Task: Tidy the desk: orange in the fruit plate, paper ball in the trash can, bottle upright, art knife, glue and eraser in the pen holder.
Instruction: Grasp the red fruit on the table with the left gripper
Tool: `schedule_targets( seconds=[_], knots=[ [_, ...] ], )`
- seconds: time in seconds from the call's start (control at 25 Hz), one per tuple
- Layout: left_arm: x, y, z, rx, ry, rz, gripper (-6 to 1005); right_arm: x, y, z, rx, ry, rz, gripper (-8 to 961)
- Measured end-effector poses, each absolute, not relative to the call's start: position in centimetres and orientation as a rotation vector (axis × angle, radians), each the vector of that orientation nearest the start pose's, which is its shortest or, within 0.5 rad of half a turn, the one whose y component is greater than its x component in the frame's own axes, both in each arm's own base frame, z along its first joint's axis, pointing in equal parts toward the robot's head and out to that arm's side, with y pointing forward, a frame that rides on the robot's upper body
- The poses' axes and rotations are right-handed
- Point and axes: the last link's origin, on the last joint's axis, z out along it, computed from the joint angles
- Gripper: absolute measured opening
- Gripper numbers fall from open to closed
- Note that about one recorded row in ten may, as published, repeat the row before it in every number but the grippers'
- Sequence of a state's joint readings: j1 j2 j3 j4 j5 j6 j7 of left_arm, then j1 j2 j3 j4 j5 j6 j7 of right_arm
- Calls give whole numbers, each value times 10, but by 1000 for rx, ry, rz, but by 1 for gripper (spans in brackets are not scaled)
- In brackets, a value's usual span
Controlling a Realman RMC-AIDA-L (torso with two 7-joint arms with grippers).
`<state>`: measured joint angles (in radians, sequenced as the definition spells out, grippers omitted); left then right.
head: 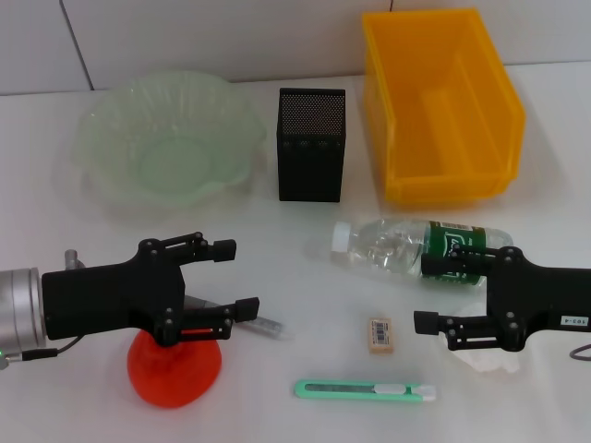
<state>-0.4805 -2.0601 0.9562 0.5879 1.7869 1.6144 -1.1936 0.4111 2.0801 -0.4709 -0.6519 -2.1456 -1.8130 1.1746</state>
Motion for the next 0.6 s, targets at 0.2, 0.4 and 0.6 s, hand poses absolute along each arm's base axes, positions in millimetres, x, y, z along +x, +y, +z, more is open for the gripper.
schedule_targets(
  seconds=[0.2,0.4,0.6],
  knots=[
    [-249,302,-25,-2880,-373,-818,812,298,267,14,-2757,538,807,824],
    [-248,301,-26,-2883,-371,-817,812,298,266,14,-2759,540,806,824],
    [-248,301,-26,-2883,-368,-817,812,298,266,14,-2761,541,803,823]
  ],
)
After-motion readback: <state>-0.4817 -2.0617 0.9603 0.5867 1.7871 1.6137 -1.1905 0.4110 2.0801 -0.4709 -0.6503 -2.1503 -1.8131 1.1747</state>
